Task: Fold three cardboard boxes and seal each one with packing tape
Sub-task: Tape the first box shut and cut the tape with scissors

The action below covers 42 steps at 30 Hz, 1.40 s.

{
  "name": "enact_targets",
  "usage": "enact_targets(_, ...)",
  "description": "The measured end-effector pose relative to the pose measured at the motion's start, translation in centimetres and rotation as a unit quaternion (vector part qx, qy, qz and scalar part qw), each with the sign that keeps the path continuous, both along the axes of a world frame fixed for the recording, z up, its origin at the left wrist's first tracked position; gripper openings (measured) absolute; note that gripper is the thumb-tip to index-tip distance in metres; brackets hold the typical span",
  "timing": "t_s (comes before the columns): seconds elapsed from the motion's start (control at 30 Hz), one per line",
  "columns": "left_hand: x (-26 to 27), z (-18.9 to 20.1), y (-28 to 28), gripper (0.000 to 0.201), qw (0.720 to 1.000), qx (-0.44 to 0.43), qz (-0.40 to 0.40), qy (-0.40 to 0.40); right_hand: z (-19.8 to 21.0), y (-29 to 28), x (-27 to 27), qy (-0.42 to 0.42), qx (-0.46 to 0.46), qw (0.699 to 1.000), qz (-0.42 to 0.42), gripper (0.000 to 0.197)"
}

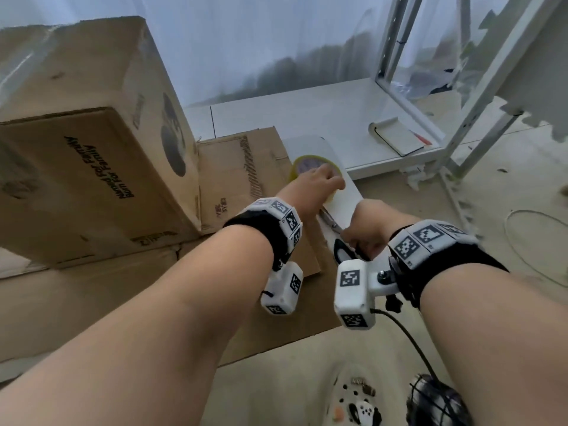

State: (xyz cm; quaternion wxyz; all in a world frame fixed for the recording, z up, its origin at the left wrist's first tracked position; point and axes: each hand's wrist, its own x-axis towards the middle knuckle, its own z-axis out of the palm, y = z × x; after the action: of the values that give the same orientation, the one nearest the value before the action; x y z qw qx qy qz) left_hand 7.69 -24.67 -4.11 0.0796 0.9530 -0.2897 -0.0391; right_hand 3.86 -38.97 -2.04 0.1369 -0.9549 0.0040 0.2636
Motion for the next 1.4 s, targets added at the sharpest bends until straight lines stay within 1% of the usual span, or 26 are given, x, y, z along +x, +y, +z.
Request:
enact_targets(0.07,0.4,-0.6,-0.3,0.046,1.000,0.011,-0.008,-0.009,-0.6,-0.3,0.4,0.009,0.004,1.000,0.000,0.019)
enact_targets(0.13,0.6,-0.8,-0.6,0.040,1.000,0.004,-0.005,-0.021,-1.0,-0.5,0.7,-0.010,0.025,1.000,-0.008,0.023)
enact_targets(0.27,0.6,0.1,-0.3,0.034,0.999,-0.017,0.024,-0.042,-1.1,-0.7,1.3,-0.130,0.071,0.989,-0.028,0.027)
enact_targets(0.33,0.4,1.2,0.6,0.035,0.997,-0.041,0.036,-0.060,-0.6,-0.4,1.4,-0.161,0.092,0.982,-0.031,0.030)
enact_targets(0.4,-0.5,2.5,2.3,0.034,0.994,-0.047,0.055,-0.078,0.3,0.6,1.0,-0.171,0.105,0.979,-0.019,0.033)
enact_targets(0.5,-2.0,5.0,5.1,0.031,0.990,-0.053,0.082,-0.102,1.9,2.5,0.5,-0.186,0.105,0.977,0.019,0.027)
enact_targets(0.57,-3.5,7.0,6.9,0.030,0.984,-0.050,0.093,-0.140,3.3,4.2,-0.1,-0.214,0.117,0.969,0.045,0.025)
enact_targets(0.73,-7.8,12.2,10.5,0.029,0.965,-0.039,0.095,-0.243,7.3,9.1,-1.4,-0.303,0.157,0.934,0.105,0.019)
enact_targets(0.83,-10.8,15.6,14.0,0.028,0.950,-0.034,0.108,-0.289,10.0,12.3,-2.7,-0.359,0.211,0.899,0.134,0.014)
enact_targets(0.93,-13.7,17.7,18.5,0.033,0.931,-0.027,0.189,-0.312,12.0,15.7,-4.4,-0.397,0.285,0.857,0.162,0.031)
enact_targets(1.0,-15.1,18.2,22.0,0.040,0.923,-0.017,0.256,-0.285,13.0,17.9,-5.5,-0.403,0.307,0.839,0.200,0.041)
enact_targets(1.1,-16.2,17.8,27.4,0.048,0.920,-0.002,0.315,-0.234,13.6,21.3,-6.5,-0.401,0.268,0.834,0.269,0.048)
enact_targets(1.2,-15.9,16.3,30.1,0.049,0.926,-0.010,0.325,-0.193,13.1,24.0,-6.5,-0.408,0.190,0.837,0.312,0.049)
enact_targets(1.27,-15.6,15.2,30.7,0.048,0.920,-0.022,0.324,-0.218,12.7,25.2,-6.2,-0.414,0.151,0.841,0.313,0.048)
enact_targets(1.33,-15.4,14.2,30.9,0.047,0.910,-0.031,0.327,-0.253,12.4,26.0,-5.8,-0.421,0.131,0.846,0.301,0.046)
enact_targets(1.4,-15.2,13.3,31.0,0.049,0.902,-0.035,0.326,-0.280,12.2,26.4,-5.5,-0.457,0.118,0.832,0.293,0.044)
